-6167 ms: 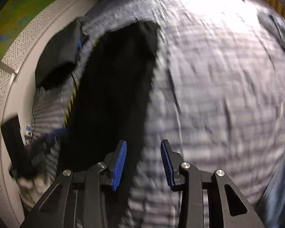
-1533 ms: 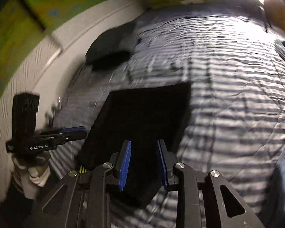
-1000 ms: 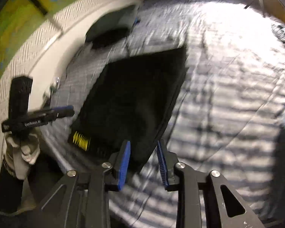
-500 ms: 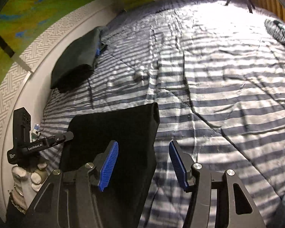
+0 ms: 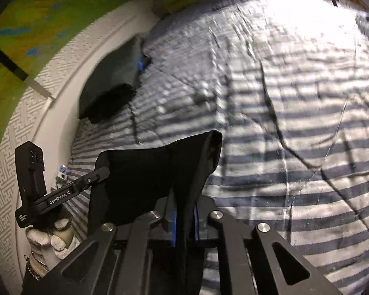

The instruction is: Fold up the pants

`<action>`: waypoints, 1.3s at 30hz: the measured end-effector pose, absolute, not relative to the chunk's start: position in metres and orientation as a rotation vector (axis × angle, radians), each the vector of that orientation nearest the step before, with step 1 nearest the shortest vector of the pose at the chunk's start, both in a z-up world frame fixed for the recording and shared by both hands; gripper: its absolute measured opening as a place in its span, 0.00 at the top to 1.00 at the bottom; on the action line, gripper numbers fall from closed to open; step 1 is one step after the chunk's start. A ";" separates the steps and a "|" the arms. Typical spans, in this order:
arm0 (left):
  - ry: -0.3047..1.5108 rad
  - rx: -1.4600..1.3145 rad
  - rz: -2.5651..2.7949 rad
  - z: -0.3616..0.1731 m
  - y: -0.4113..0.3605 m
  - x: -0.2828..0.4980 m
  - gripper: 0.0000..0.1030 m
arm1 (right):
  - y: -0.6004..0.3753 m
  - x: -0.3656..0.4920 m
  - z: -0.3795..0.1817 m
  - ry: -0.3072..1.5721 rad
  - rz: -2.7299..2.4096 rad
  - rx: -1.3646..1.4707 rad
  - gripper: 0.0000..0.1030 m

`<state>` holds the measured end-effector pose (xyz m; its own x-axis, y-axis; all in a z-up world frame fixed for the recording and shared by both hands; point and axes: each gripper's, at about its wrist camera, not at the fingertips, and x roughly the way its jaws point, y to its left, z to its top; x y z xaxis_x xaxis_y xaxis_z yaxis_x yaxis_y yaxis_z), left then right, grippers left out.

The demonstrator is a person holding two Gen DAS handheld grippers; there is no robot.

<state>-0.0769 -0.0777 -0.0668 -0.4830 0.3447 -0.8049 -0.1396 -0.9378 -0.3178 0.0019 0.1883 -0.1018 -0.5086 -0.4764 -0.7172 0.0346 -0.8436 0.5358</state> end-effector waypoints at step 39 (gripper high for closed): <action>-0.282 -0.793 3.003 0.184 -0.252 -0.287 0.95 | 0.026 -0.241 0.098 -0.360 -2.586 0.677 0.94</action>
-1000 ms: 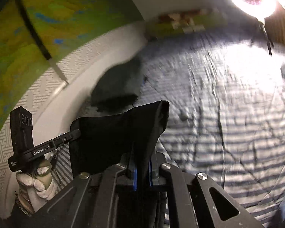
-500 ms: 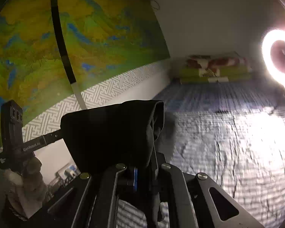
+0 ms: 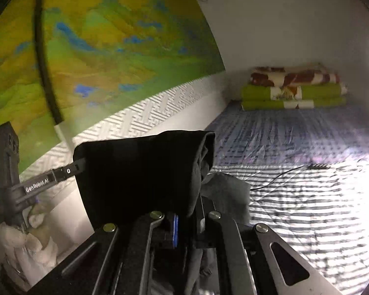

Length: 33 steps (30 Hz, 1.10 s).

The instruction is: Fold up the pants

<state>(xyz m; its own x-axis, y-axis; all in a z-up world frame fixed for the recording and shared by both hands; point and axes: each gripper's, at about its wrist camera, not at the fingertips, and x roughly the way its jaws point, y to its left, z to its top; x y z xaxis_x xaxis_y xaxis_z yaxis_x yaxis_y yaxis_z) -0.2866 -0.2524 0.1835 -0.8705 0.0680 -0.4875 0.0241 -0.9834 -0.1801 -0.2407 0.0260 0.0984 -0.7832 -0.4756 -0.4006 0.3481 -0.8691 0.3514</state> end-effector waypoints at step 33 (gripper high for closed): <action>-0.029 -1.223 2.930 0.093 -0.221 -0.212 0.71 | 0.039 -0.186 0.059 -0.141 -2.659 1.070 0.73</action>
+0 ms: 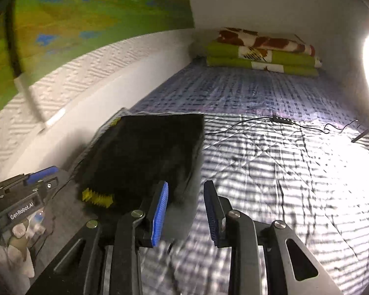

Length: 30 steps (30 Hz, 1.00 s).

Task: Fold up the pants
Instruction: 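Place the folded pants on the grey garment and open both grippers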

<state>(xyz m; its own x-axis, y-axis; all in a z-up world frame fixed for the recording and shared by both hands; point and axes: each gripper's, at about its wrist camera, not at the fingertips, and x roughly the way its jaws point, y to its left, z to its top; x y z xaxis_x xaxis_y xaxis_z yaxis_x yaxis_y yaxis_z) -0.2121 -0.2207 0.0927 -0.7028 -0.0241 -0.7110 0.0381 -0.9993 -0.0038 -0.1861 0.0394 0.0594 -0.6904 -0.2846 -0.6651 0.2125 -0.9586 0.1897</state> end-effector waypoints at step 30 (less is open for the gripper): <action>-0.008 0.914 -3.031 0.186 -0.122 0.266 0.26 | 0.080 0.249 0.120 -0.008 -2.690 0.880 0.31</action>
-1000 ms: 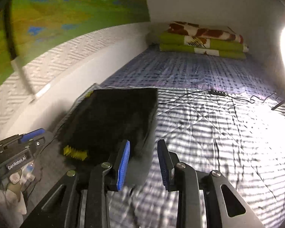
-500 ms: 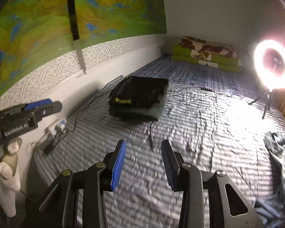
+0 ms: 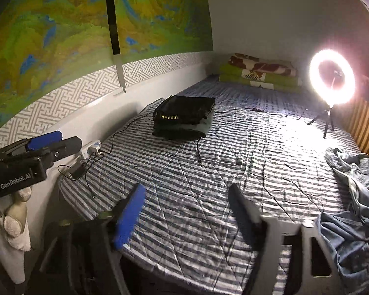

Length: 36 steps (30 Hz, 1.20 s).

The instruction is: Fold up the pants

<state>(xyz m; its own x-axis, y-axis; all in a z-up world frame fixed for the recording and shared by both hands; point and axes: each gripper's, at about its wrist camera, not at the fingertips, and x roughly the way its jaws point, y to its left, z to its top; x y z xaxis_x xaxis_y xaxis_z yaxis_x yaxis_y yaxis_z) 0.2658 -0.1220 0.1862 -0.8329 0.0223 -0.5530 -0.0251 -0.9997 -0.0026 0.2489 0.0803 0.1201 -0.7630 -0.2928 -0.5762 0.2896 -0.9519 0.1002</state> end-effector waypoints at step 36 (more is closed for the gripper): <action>-0.042 -1.113 2.975 0.101 -0.127 0.279 0.15 | 0.072 0.289 0.053 -0.066 -2.697 1.007 0.29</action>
<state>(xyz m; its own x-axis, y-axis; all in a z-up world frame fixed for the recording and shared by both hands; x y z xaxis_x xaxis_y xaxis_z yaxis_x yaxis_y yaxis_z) 0.2786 -0.1269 0.1011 -0.7540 -0.0236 -0.6565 0.0420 -0.9990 -0.0124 0.2894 0.0719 0.0528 -0.7254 -0.2585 -0.6379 0.2268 -0.9648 0.1330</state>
